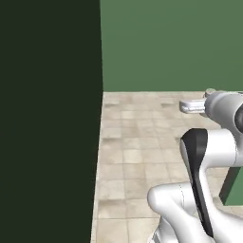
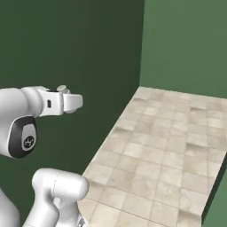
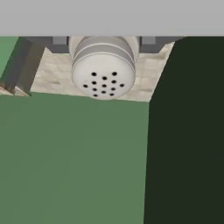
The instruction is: Move the syrup bottle and shaker from the cabinet to the dining counter.
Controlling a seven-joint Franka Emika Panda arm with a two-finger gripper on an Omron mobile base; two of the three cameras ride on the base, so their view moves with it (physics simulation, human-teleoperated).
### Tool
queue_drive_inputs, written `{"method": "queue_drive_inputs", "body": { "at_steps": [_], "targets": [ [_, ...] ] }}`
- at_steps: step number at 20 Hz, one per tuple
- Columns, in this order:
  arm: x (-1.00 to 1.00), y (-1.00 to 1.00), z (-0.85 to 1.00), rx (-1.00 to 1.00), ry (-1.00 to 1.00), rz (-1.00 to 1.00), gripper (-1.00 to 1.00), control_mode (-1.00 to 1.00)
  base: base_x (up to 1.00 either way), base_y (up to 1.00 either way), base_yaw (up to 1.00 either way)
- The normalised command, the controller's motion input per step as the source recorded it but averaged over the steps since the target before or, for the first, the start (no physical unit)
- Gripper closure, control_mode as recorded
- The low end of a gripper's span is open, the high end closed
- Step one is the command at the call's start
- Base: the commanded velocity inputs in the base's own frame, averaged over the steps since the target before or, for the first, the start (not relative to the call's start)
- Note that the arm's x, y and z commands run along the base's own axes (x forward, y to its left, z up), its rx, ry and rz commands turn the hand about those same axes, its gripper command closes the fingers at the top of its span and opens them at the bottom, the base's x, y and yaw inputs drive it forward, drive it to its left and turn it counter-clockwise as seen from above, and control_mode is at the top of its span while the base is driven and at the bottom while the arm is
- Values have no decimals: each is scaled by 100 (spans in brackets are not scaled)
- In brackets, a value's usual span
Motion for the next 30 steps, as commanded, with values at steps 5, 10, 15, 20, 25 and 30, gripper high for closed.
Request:
{"method": "queue_drive_inputs", "body": {
  "at_steps": [5,10,15,20,25,30],
  "targets": [
    [0,0,0,0,0,0,100,100,100,39,-45],
    [0,0,0,0,0,0,100,100,81,24,-62],
    [0,0,0,0,0,0,100,100,57,54,-73],
    [0,0,0,0,0,0,100,100,81,60,-65],
    [0,0,0,0,0,0,100,100,94,89,-59],
    [0,0,0,0,0,0,100,100,99,100,-51]
  ]
}}
